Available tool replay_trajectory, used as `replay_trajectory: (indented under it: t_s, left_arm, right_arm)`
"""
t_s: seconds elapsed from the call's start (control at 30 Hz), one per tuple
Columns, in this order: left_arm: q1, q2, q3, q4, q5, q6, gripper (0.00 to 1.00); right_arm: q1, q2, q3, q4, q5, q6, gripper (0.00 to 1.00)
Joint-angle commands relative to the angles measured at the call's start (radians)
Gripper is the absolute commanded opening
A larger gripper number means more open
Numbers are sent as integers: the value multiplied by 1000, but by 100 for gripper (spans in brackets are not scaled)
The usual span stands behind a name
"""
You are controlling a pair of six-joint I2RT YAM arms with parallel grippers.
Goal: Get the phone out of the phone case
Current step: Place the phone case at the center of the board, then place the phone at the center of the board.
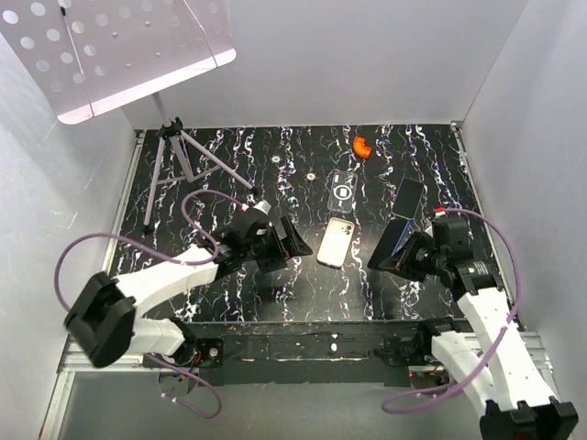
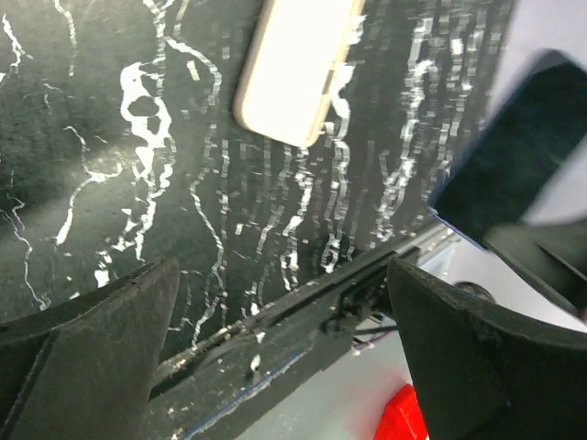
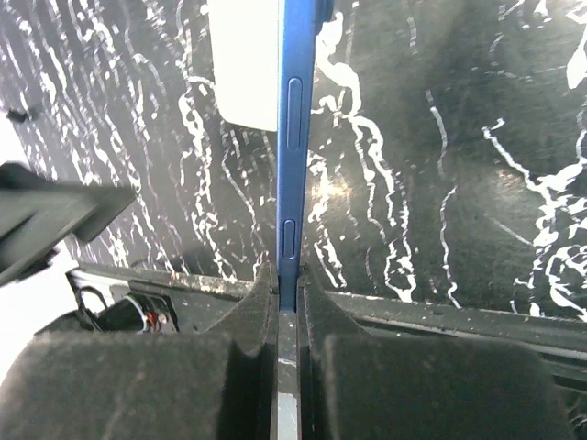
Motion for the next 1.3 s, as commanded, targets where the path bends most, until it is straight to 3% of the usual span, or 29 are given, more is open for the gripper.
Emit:
replay_trajectory:
  t_s: [0.0, 0.23, 0.5, 0.83, 1.07, 1.27]
  left_arm:
    - [5, -200, -13, -116, -47, 50, 98]
    - [3, -358, -86, -91, 11, -15, 98]
    - [3, -427, -108, -70, 42, -54, 98]
    - [3, -424, -103, -62, 50, -46, 98]
    - [2, -447, -106, -67, 45, -42, 98]
    - [3, -446, -102, -64, 48, -40, 98]
  right_arm:
    - [-126, 79, -25, 132, -120, -123, 1]
    - [-280, 256, -80, 286, -280, -167, 1]
    - [-438, 388, -63, 298, -332, -270, 1]
    - [-440, 558, -53, 418, -470, -313, 1]
    - [-450, 640, -66, 385, -375, -327, 1]
    - [-455, 673, -66, 379, -372, -316, 13]
